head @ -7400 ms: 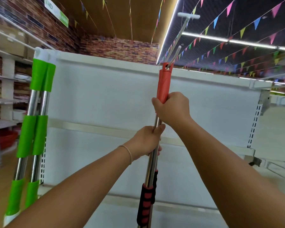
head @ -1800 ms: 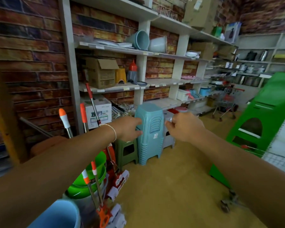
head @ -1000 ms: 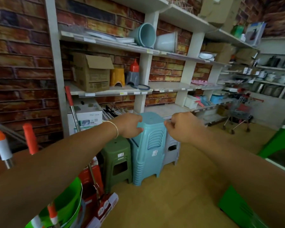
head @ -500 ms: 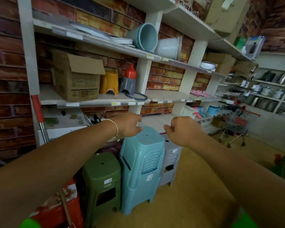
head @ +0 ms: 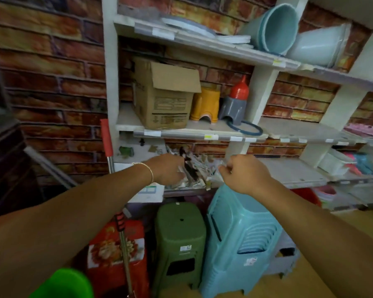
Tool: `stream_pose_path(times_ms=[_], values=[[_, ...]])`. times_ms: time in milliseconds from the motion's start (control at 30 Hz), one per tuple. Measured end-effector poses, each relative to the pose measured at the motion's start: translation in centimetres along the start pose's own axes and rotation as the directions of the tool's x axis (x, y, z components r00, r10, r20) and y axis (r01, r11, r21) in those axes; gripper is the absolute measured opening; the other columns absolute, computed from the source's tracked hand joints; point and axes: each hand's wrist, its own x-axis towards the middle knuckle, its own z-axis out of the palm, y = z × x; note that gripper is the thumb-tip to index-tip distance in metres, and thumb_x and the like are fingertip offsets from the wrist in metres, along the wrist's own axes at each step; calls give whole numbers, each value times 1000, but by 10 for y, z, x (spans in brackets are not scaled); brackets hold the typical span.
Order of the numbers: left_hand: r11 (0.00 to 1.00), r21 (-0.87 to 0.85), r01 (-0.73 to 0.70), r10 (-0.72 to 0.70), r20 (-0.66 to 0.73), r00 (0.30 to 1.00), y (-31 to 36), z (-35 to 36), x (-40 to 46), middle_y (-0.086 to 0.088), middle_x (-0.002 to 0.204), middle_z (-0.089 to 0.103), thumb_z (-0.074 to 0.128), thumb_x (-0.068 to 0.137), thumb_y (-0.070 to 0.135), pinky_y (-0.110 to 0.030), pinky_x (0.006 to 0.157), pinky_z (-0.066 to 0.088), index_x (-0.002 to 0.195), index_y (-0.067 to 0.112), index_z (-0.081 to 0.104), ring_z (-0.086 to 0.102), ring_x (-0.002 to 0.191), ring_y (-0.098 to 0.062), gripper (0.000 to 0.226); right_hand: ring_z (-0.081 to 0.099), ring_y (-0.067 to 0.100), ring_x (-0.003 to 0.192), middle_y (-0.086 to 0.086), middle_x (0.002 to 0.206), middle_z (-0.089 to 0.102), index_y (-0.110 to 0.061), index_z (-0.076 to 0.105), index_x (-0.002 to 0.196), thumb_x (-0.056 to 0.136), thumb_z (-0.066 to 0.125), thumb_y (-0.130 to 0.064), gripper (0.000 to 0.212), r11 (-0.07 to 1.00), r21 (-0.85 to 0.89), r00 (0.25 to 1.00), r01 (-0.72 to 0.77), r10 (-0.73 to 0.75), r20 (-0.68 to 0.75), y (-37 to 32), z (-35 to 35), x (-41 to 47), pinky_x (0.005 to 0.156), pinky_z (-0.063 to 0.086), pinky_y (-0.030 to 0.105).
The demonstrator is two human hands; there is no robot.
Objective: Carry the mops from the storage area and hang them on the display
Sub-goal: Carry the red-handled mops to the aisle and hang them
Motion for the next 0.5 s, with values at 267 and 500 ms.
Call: stream_pose_path(times_ms=[267, 500], values=[[905, -69, 420, -418, 42, 908, -104, 31, 28, -10, 143, 47, 51, 96, 43, -31, 103, 40, 142, 14, 41, 48, 127, -28, 55, 49, 24, 55, 5, 58, 49, -14, 48, 63, 98, 47, -47, 49, 945, 132, 944, 299, -314, 103, -52, 87, 147, 48, 33, 27], [746, -81, 660, -662, 10, 749, -150, 46, 30, -11, 119, 63, 50, 96, 33, -28, 90, 42, 113, 10, 59, 57, 112, -29, 30, 48, 24, 56, 6, 57, 45, -14, 41, 61, 98, 50, -42, 48, 811, 357, 830, 464, -539, 143, -111, 145, 228, 51, 36, 31]])
